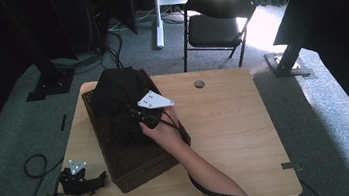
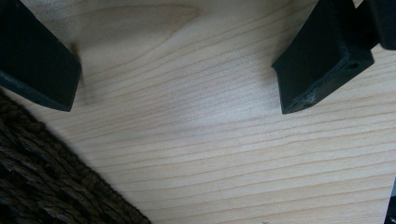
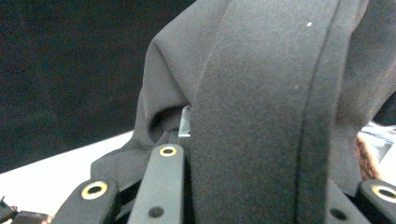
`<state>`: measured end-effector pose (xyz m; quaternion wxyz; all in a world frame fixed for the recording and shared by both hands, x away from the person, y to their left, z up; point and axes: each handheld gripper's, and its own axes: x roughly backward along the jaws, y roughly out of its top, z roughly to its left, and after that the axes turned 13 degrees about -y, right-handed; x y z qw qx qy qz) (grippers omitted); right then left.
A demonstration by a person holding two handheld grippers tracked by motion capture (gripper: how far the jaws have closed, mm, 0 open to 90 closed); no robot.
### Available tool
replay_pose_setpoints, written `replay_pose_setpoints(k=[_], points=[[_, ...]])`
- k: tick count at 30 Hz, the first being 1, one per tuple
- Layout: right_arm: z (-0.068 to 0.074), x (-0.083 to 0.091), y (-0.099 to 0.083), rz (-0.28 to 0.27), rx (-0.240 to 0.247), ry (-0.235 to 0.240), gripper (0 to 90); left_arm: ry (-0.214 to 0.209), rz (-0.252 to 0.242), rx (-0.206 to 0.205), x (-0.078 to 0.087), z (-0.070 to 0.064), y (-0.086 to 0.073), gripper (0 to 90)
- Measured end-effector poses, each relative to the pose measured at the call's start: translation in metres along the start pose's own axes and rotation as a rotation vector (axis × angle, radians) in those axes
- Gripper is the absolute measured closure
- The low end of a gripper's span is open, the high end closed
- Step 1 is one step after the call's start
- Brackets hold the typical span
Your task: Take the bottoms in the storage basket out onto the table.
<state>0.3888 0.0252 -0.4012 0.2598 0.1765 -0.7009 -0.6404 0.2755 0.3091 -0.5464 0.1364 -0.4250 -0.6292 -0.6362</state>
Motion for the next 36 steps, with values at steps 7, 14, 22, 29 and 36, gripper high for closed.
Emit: replay_pose_setpoints(k=[7, 14, 22, 29, 36], points=[[0.0, 0.009, 0.013, -0.129, -0.014, -0.005, 74.2, 0.001, 0.0, -0.001, 0.0, 0.0, 0.0, 0.1], [-0.002, 0.018, 0.041, -0.2, -0.006, 0.011, 74.1, -0.001, 0.002, 0.0, 0.0, 0.0, 0.0, 0.1], [-0.011, 0.032, 0.06, -0.258, -0.044, 0.013, 74.1, -0.001, 0.002, 0.0, 0.0, 0.0, 0.0, 0.1], [-0.015, 0.036, 0.067, -0.268, -0.024, 0.014, 74.1, -0.001, 0.001, 0.002, 0.0, 0.0, 0.0, 0.1], [-0.026, 0.05, 0.085, -0.312, -0.03, 0.002, 74.1, -0.001, 0.001, 0.002, 0.0, 0.0, 0.0, 0.1]])
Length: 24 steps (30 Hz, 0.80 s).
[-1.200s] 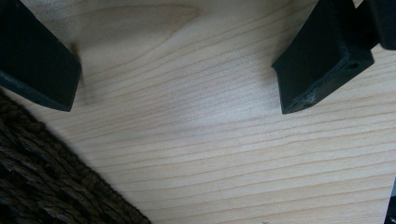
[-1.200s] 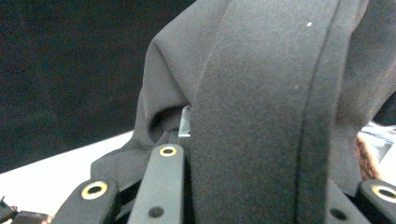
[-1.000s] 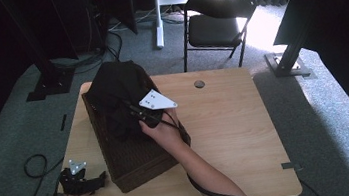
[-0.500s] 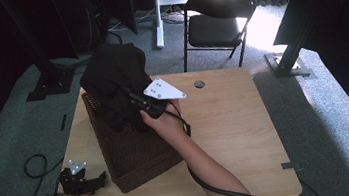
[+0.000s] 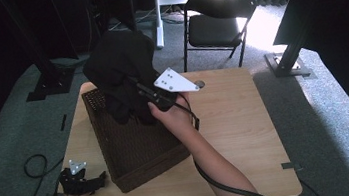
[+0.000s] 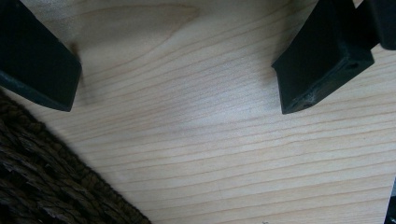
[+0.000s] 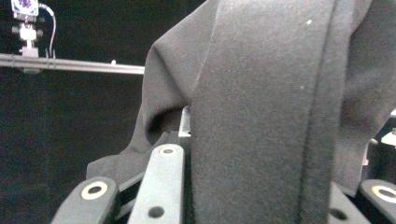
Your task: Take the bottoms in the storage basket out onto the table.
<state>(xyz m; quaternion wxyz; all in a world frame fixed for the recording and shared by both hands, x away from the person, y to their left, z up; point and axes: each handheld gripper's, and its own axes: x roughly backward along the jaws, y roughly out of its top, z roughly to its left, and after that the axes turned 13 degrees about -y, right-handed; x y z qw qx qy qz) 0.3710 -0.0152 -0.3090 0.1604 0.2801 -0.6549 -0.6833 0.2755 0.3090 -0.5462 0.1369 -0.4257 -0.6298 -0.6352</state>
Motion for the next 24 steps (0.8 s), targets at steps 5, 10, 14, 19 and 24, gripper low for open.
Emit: replay_pose_setpoints(k=[5, 10, 14, 19, 24], points=[[-0.012, 0.006, 0.012, -0.019, 0.011, -0.02, 74.1, 0.0, 0.002, -0.002, 0.0, 0.0, 0.0, 0.1], [-0.026, 0.014, 0.015, -0.016, 0.032, -0.048, 74.1, -0.001, 0.003, -0.001, 0.0, 0.0, 0.0, 0.1], [-0.038, 0.02, 0.016, -0.012, 0.035, -0.075, 74.1, -0.001, 0.003, -0.001, 0.0, 0.0, 0.0, 0.1], [-0.054, 0.029, 0.019, -0.024, 0.036, -0.103, 74.1, -0.001, 0.003, -0.001, 0.0, 0.0, 0.0, 0.1], [-0.067, 0.036, 0.023, -0.027, 0.046, -0.129, 74.1, 0.0, 0.003, -0.002, 0.0, 0.0, 0.0, 0.1]])
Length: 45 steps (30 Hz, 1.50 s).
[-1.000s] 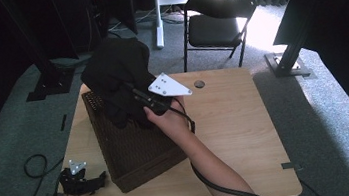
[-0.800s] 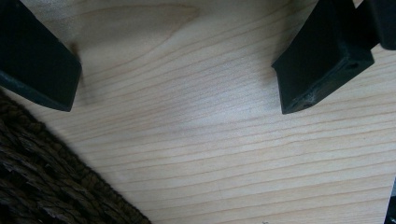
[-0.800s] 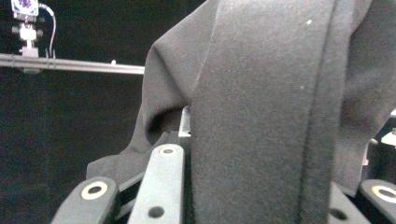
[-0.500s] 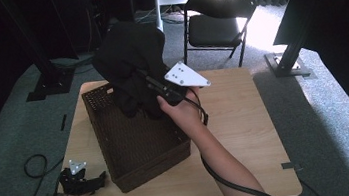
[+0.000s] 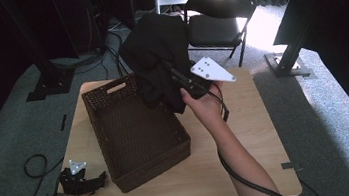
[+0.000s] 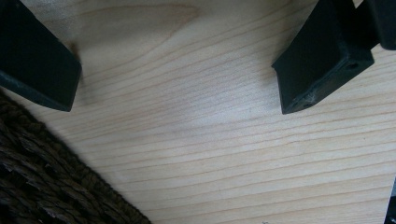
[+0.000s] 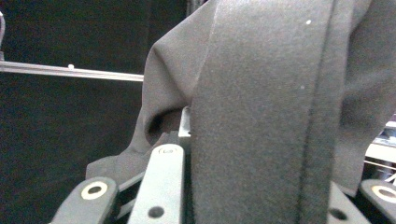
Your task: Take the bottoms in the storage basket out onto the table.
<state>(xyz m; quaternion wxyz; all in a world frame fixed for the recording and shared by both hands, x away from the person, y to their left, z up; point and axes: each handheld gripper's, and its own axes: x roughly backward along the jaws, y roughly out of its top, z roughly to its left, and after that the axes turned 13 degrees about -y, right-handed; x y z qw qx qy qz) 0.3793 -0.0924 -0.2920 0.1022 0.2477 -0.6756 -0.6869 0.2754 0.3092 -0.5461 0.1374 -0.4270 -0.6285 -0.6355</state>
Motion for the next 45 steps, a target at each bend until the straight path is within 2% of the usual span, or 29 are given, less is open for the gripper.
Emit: replay_pose_setpoints(k=[8, 18, 24, 29, 30, 39, 45], points=[[-0.026, 0.011, 0.001, 0.005, 0.006, -0.052, 74.0, 0.0, -0.003, 0.002, 0.0, 0.0, 0.0, 0.1], [-0.055, 0.026, -0.018, 0.03, 0.003, -0.113, 73.9, 0.001, -0.005, 0.002, 0.0, 0.0, 0.0, 0.1], [-0.07, 0.036, -0.035, 0.05, -0.007, -0.143, 74.0, 0.001, -0.005, 0.0, 0.0, 0.0, 0.0, 0.1], [-0.075, 0.039, -0.049, 0.069, -0.003, -0.159, 73.9, 0.001, -0.005, 0.0, 0.0, 0.0, 0.0, 0.1], [-0.078, 0.04, -0.057, 0.085, 0.0, -0.164, 73.9, 0.001, -0.005, 0.0, 0.0, 0.0, 0.0, 0.2], [-0.089, 0.045, -0.091, 0.12, -0.007, -0.198, 74.0, 0.001, -0.005, 0.001, 0.0, 0.0, 0.0, 0.1], [-0.097, 0.047, -0.114, 0.163, -0.022, -0.217, 73.9, 0.001, -0.002, -0.002, 0.0, 0.0, 0.0, 0.1]])
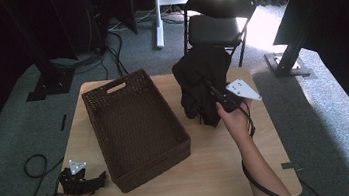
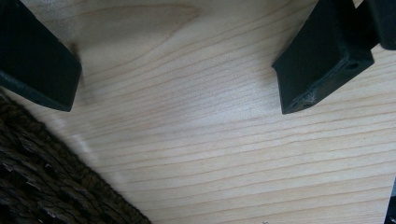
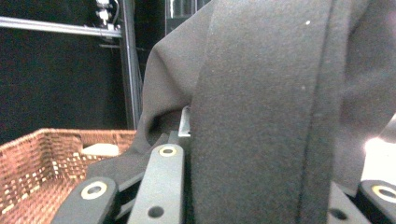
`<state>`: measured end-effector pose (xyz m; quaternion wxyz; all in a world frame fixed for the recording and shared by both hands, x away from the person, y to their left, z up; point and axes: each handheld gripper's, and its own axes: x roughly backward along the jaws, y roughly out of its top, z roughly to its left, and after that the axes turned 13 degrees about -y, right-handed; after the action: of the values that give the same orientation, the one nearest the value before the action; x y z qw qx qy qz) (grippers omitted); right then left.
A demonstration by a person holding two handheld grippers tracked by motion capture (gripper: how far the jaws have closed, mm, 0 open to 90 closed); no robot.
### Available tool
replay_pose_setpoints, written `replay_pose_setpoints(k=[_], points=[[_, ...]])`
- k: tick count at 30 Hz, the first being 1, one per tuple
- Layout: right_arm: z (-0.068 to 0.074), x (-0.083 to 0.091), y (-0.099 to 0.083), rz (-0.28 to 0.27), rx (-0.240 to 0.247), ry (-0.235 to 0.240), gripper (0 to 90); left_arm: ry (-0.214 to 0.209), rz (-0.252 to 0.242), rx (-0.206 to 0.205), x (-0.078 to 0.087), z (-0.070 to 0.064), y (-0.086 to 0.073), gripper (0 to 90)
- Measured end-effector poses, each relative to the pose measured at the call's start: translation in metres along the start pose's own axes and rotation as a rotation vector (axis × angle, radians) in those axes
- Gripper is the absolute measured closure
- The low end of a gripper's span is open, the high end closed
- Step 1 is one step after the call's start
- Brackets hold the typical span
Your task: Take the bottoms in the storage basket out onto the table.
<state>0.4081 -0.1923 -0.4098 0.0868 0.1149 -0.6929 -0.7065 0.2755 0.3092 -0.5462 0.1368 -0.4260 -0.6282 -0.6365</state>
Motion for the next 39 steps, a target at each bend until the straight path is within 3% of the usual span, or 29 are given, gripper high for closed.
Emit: replay_pose_setpoints(k=[5, 10, 16, 21, 30, 39], points=[[-0.008, -0.003, -0.019, 0.036, -0.028, -0.014, 73.9, 0.0, -0.002, 0.003, 0.0, 0.0, 0.0, 0.1], [-0.01, -0.005, -0.037, 0.062, -0.017, -0.031, 73.9, -0.001, -0.001, 0.003, 0.0, 0.0, 0.0, 0.2], [-0.014, -0.008, -0.057, 0.112, -0.037, -0.047, 73.8, -0.001, -0.001, 0.003, 0.0, 0.0, 0.0, 0.2], [-0.014, -0.009, -0.073, 0.156, -0.031, -0.063, 73.7, -0.001, -0.001, 0.003, 0.0, 0.0, 0.0, 0.2], [-0.016, -0.009, -0.102, 0.232, -0.06, -0.076, 73.2, -0.001, -0.001, 0.003, 0.0, 0.0, 0.0, 0.2], [-0.017, -0.014, -0.116, 0.3, -0.067, -0.097, 72.5, -0.001, -0.001, 0.003, 0.0, 0.0, 0.0, 0.2]])
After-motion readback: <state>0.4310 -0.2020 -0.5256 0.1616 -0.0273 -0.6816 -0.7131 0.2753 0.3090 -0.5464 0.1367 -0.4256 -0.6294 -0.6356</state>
